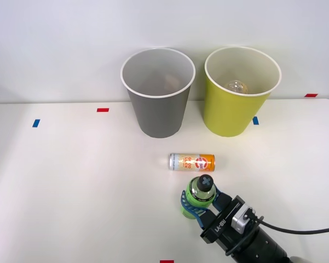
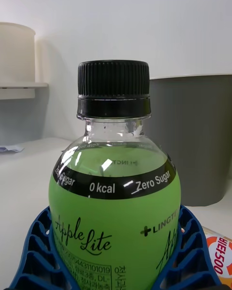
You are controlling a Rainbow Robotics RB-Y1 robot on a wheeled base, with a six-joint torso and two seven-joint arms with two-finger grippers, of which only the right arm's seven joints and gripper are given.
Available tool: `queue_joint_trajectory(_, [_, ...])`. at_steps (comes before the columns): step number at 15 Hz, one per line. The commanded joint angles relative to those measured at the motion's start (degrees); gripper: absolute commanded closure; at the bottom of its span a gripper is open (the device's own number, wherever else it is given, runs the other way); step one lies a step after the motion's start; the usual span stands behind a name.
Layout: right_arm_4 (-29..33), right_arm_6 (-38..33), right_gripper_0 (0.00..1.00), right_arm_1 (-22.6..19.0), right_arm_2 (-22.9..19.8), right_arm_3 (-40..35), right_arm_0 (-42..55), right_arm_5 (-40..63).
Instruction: Put cans in the gray bin, plastic bottles in the light green bin
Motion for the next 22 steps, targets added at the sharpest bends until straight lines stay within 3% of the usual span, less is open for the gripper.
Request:
queue_joint_trajectory(1, [0.32,-1.1,1.0,-1.74,-4.4,-11.59,4.65,9.07])
queue_joint_trajectory(9, [0.41,-9.8,1.0,-2.18,-6.6,-21.34,2.45,10.04])
queue_joint_trajectory(13, [-1.09,-10.77,1.0,-0.69,-11.52,-28.81,0.87,20.41])
queue_joint_trajectory(18, [-7.41,-12.17,1.0,4.85,-16.88,-29.43,-7.48,26.65])
queue_joint_trajectory(22, [-8.82,-12.79,1.0,7.4,-23.47,-29.34,-12.75,34.91])
